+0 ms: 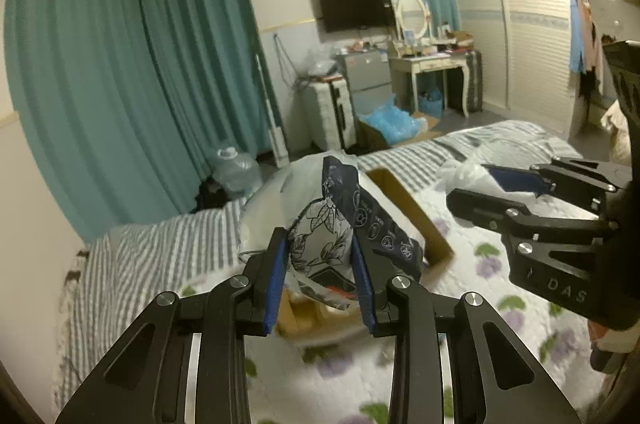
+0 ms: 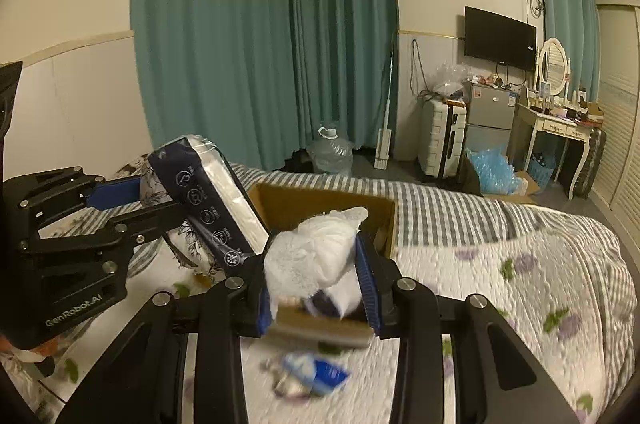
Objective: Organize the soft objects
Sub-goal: 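Lower the pad pack and cotton into the box and open both grippers, then grasp the blue tissue pack with the right gripper while the left grasps white earphones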
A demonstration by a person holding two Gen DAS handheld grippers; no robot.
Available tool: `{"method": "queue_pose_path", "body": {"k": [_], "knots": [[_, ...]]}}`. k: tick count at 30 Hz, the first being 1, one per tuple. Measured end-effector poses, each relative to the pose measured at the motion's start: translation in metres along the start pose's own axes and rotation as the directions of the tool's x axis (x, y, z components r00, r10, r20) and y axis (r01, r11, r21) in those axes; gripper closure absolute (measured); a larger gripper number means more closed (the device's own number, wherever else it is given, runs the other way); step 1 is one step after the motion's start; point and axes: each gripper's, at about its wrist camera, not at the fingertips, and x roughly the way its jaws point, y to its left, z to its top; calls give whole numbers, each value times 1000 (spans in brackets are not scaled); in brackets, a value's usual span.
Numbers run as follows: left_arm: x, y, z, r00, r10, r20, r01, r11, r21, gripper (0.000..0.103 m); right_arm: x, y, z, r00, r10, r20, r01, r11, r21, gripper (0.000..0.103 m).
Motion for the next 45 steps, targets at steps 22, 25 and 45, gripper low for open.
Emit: {"method": "queue_pose_path", "body": {"k": [22,25,45], "knots": [[167,34,-15,993,79,-84,-85,993,-76,32,130,-45,-1,999,-17,-47,21,996,90,24],[146,44,-8,994,84,-73,-93,988,-120,32,100,-44,11,999,-31,-12,32,996,88,21],[-120,27,14,935,199,294,-136,966,-222,7,-116,10,30,984,-91,151,97,995,-33,2]]}}
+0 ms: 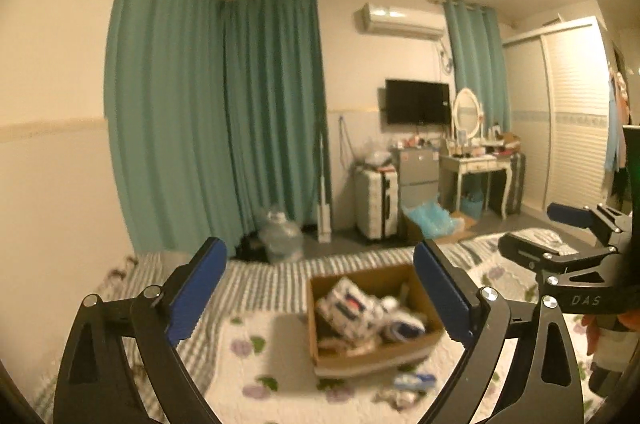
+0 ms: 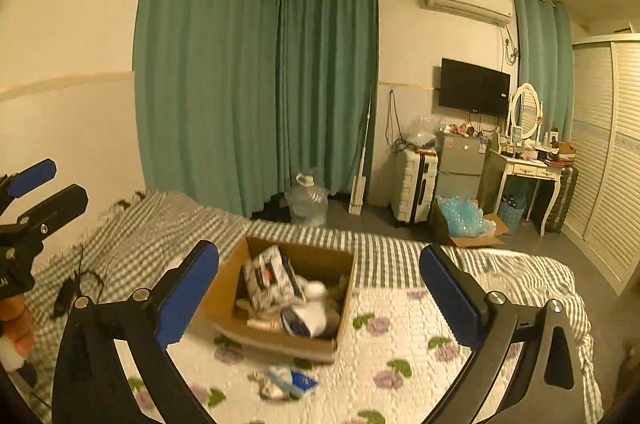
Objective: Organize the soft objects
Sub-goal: 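Grasp the blue tissue pack with the right gripper while the left grasps white earphones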
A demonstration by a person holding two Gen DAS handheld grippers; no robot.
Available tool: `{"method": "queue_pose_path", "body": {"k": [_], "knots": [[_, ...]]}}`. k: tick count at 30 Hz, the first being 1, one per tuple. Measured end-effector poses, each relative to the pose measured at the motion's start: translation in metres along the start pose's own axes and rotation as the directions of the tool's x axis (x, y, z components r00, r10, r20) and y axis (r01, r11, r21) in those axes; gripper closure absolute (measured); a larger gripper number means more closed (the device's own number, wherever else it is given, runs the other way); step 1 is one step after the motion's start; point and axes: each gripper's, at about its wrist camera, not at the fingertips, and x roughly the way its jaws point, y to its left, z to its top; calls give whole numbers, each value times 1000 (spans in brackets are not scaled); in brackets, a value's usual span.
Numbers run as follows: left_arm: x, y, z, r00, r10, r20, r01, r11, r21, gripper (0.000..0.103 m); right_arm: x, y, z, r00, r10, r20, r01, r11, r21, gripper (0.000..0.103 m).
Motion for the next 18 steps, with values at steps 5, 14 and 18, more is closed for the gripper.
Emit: {"method": "queue_pose_path", "body": {"k": [5,14,18], "knots": [[-7,-1,-30,997,6,-79,-9,999,-33,7,12,2,-49,995,4,-97,-7,1000,-23,2],[30,-21,-102,964,16,-265,-26,999,-33,7,83,-6,-130,967,27,-252,-38,999,-38,2],[44,-28,-128,951,-2,-308,-20,997,-70,7,109,-9,-151,950,35,-309,-54,997,-56,2]]}}
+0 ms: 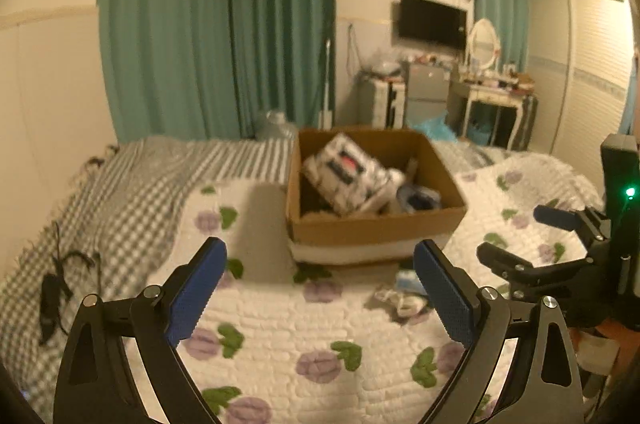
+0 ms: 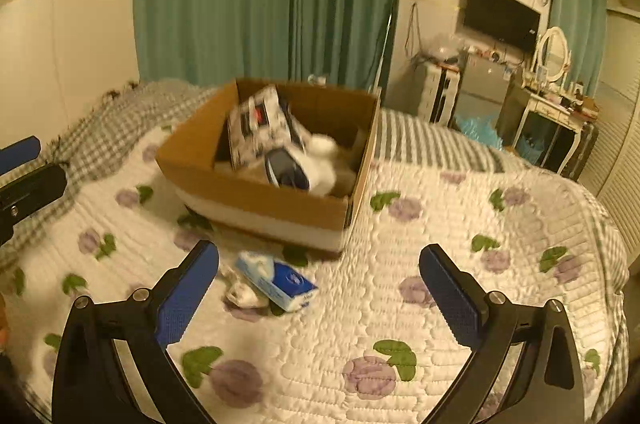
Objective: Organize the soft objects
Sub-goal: 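Grasp the blue tissue pack with the right gripper while the left grasps white earphones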
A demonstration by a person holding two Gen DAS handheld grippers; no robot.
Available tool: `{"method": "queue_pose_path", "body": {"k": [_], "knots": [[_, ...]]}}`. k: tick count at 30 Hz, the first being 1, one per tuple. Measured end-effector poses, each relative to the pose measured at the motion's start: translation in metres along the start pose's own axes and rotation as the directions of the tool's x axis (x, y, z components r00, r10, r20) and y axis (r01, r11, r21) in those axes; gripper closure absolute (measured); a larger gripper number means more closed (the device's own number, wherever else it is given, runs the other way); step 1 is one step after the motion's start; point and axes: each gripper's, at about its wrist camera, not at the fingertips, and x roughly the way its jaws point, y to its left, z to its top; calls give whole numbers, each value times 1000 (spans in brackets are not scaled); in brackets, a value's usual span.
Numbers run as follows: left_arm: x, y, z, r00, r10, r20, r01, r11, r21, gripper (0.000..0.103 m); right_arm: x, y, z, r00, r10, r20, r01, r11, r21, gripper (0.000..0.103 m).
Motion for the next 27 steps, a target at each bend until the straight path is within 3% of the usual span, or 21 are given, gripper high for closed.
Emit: {"method": "queue_pose_path", "body": {"k": [7,11,14,20,22,24,27], "knots": [[51,-3,-30,993,9,-120,-15,998,-53,7,55,-11,-18,993,51,-103,-53,998,-17,2],[78,-11,-44,987,65,-146,-70,997,-34,7,82,-13,-25,985,99,-138,-99,995,11,2],[95,-14,-48,979,23,-200,-29,999,-28,7,99,-10,-30,980,120,-161,-118,993,22,2],[123,-22,-60,960,30,-278,-26,1000,16,7,126,-6,-34,962,175,-209,-167,984,56,5],[128,-22,-64,957,29,-288,-27,1000,11,7,132,-6,-34,953,207,-220,-196,978,73,14],[131,-22,-67,954,21,-300,-22,1000,2,7,136,-4,-36,933,272,-235,-253,961,110,31],[133,-20,-70,950,20,-311,-22,1000,-5,7,138,-3,-38,919,311,-243,-287,949,133,40]]}}
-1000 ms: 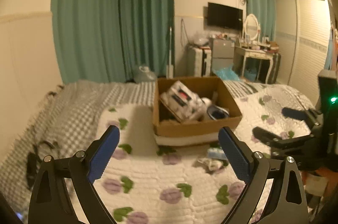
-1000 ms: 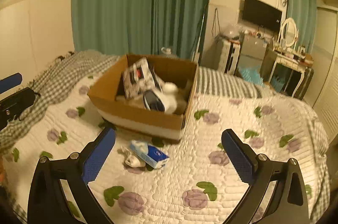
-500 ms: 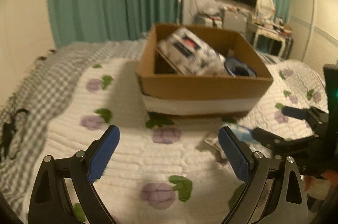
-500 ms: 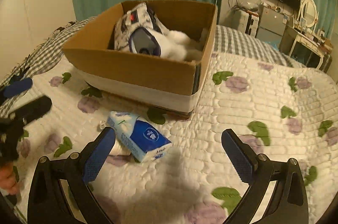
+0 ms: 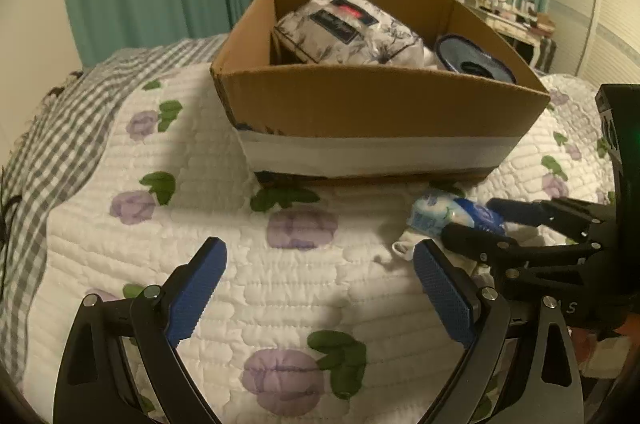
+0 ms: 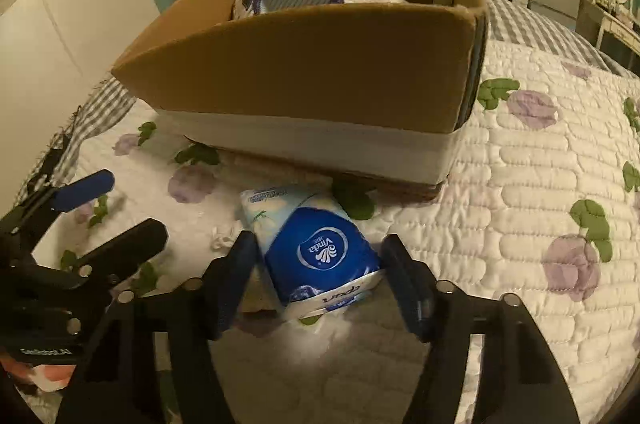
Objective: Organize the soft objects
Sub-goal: 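Grasp the blue tissue pack with the right gripper while the left grasps white earphones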
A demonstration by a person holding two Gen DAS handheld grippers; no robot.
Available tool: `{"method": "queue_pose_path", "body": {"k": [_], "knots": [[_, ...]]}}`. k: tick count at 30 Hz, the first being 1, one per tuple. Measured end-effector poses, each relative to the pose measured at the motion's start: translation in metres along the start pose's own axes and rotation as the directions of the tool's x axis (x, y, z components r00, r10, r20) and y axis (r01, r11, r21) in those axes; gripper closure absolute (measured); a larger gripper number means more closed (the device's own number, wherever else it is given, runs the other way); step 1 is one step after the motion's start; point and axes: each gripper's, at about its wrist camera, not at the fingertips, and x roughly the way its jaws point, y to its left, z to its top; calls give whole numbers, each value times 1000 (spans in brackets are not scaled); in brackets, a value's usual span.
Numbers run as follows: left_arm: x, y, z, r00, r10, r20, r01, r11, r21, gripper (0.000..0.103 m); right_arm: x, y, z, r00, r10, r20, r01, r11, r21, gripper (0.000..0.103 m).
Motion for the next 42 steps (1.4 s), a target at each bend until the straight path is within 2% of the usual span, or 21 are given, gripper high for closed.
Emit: {"method": "queue_pose_path", "body": {"k": [3,8,13,17,18,19,20,21,24,25,28,35,42], "knots": [[-2,-2,-1,1000,-12,-6,12,1000,2,8,-9,-3,-3,1000,7,27,-8,1000,22,49],[-8,-14,-4,999,-40,-10,41,999,25,8,-47,-9,-9,988,-97,120,93,995,38,50],[-4,-38,-5,994,-98,-37,100,994,45,9,-65,-20,-11,971,-180,154,170,982,76,50],[10,-55,-1,991,-116,-68,119,992,39,9,-72,-27,-11,969,-196,153,185,979,81,50],[16,-58,0,991,-109,-76,112,993,35,12,-71,-27,-10,968,-199,152,188,979,82,50],[23,-61,1,992,-96,-81,99,995,30,21,-71,-29,-10,969,-198,151,187,979,84,50],[28,-62,2,992,-88,-86,91,995,29,26,-70,-29,-10,969,-195,151,184,979,85,50],[34,-64,2,992,-80,-95,83,996,27,28,-70,-29,-10,969,-195,152,183,979,87,50],[46,-70,-1,989,-80,-122,87,995,49,48,-71,-30,-10,968,-197,155,184,979,91,50],[47,-72,-1,990,-80,-120,88,994,59,58,-71,-30,-9,968,-198,155,186,978,90,50],[45,-76,-3,987,-113,-116,123,989,80,71,-71,-28,-13,966,-206,155,194,977,86,50],[26,-65,-4,985,-149,-90,155,986,65,73,-88,-16,-24,956,-228,186,216,973,85,50],[-29,-49,3,988,-156,16,154,982,107,73,-128,13,-29,941,-232,247,218,972,84,50]]}}
